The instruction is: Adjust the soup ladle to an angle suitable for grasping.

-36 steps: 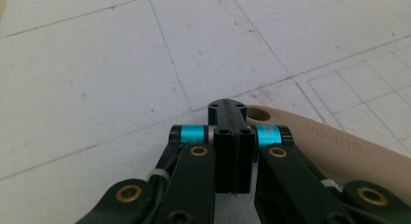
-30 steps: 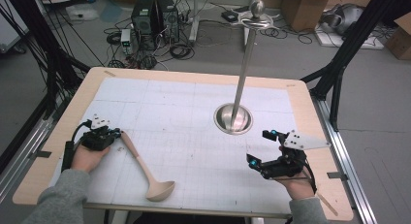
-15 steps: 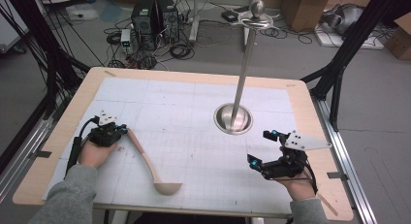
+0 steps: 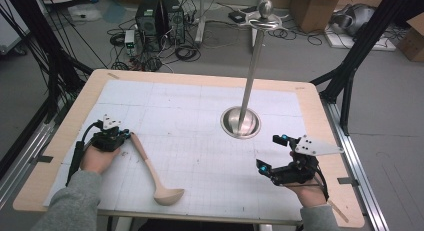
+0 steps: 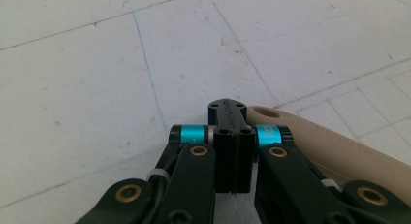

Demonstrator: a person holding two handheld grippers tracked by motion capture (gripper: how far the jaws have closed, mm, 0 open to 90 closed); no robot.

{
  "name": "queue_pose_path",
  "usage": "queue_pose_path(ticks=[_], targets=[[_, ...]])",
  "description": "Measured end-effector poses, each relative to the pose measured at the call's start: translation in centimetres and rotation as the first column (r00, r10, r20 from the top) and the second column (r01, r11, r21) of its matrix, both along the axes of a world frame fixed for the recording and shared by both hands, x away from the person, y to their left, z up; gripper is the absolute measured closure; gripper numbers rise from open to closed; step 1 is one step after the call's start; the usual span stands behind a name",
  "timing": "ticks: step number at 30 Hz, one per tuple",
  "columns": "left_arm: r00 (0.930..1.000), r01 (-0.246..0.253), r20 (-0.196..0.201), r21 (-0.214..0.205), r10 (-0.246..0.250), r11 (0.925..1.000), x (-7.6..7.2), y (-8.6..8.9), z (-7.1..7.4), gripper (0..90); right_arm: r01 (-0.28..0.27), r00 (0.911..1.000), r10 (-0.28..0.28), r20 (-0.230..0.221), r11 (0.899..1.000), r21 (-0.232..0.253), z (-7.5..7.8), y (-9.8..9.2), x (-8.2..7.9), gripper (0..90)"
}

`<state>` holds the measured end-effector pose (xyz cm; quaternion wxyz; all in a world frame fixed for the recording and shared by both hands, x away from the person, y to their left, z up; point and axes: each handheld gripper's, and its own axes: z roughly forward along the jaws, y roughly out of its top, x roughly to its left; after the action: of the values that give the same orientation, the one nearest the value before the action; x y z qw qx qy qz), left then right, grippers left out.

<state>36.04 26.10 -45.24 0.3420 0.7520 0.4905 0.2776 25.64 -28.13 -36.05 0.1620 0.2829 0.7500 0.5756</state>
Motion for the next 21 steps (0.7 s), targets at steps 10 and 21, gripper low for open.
queue_pose_path(ticks=[10,21], targets=[[0.9979,-0.031,-0.058,-0.053,0.028,0.9981,-0.1,0.7,0.4,89.9,0.008,1.0000,-0.008,0.001,1.000,0.004,-0.1,-0.4,0.0,0.1],[0.9991,0.023,-0.033,-0.095,-0.026,0.9952,0.1,-0.9,0.0,89.9,-0.001,1.0000,0.001,0.002,1.000,-0.003,0.0,0.0,0.0,0.1]])
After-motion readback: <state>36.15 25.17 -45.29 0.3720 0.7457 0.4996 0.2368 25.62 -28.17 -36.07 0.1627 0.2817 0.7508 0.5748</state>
